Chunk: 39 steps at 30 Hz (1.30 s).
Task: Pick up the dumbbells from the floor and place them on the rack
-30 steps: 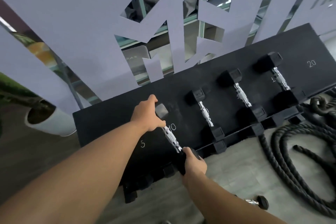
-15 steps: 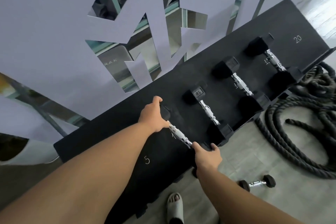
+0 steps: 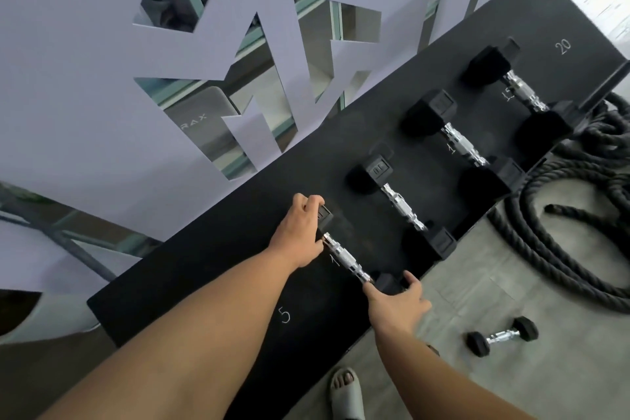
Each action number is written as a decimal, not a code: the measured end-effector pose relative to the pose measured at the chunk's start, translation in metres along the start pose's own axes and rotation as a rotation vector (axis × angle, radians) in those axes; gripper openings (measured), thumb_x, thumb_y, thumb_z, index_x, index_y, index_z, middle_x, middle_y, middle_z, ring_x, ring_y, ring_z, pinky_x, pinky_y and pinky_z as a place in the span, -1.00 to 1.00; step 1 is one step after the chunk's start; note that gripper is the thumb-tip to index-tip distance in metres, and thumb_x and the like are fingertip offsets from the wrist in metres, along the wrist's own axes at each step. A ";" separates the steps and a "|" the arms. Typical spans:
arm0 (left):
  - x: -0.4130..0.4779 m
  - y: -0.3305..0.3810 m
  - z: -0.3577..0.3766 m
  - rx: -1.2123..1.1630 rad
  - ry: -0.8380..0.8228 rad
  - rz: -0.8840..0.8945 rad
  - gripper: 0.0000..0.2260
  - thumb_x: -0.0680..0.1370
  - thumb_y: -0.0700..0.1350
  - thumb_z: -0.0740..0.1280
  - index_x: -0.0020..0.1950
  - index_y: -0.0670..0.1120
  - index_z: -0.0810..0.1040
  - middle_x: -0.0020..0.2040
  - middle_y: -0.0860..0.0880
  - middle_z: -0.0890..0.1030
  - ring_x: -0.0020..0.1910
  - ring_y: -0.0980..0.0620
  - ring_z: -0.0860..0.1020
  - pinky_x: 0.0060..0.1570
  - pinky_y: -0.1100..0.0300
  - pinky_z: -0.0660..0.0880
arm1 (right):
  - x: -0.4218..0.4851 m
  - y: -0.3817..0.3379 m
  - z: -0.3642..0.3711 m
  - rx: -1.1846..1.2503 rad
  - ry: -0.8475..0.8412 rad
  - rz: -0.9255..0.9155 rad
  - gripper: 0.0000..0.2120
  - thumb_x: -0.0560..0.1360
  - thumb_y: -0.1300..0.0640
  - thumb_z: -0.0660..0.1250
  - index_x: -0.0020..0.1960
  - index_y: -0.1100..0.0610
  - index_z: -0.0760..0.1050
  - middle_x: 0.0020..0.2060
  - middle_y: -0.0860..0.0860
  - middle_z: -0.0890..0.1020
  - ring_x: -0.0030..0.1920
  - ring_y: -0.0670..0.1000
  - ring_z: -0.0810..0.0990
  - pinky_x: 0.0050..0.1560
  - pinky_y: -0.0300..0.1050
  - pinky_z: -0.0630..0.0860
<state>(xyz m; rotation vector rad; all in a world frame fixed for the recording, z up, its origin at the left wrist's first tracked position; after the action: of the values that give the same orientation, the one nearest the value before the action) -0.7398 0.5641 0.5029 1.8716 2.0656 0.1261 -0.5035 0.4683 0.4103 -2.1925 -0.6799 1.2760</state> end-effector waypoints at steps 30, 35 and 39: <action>-0.003 -0.034 0.008 -0.142 -0.029 -0.072 -0.37 0.34 0.02 0.59 0.24 0.02 0.27 0.19 0.05 0.32 -0.09 -0.03 0.53 -0.18 0.12 0.44 | 0.005 0.011 0.012 -0.009 0.003 0.000 -0.55 0.28 -0.07 0.57 0.09 -0.14 0.47 0.14 -0.03 0.35 0.18 0.06 0.35 0.11 -0.08 0.36; 0.003 -0.024 0.009 -0.178 0.009 0.012 -0.37 0.35 -0.02 0.58 0.28 -0.06 0.32 0.25 -0.04 0.36 -0.06 -0.08 0.55 -0.10 0.03 0.52 | 0.005 0.022 0.010 0.045 0.039 -0.033 -0.42 0.29 -0.08 0.60 0.21 -0.08 0.42 0.15 -0.02 0.33 0.18 0.05 0.42 0.05 -0.10 0.38; 0.017 -0.020 0.005 -0.123 -0.076 0.069 -0.32 0.37 0.06 0.56 0.35 -0.02 0.28 0.28 -0.06 0.39 0.03 -0.10 0.55 -0.07 0.07 0.51 | 0.011 0.026 0.005 0.010 0.001 0.002 -0.33 0.29 -0.18 0.62 0.25 0.01 0.40 0.17 -0.02 0.31 0.06 -0.01 0.47 0.05 -0.10 0.39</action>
<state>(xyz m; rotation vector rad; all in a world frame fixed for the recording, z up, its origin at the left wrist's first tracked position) -0.7581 0.5774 0.4895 1.8446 1.8994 0.1913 -0.4993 0.4572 0.3847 -2.1860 -0.6699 1.2768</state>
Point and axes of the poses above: each hand's wrist, its own x-axis towards the middle knuckle, its own z-axis out of the palm, y = z × x, the point moved 8 cm from there along x, towards the middle knuckle
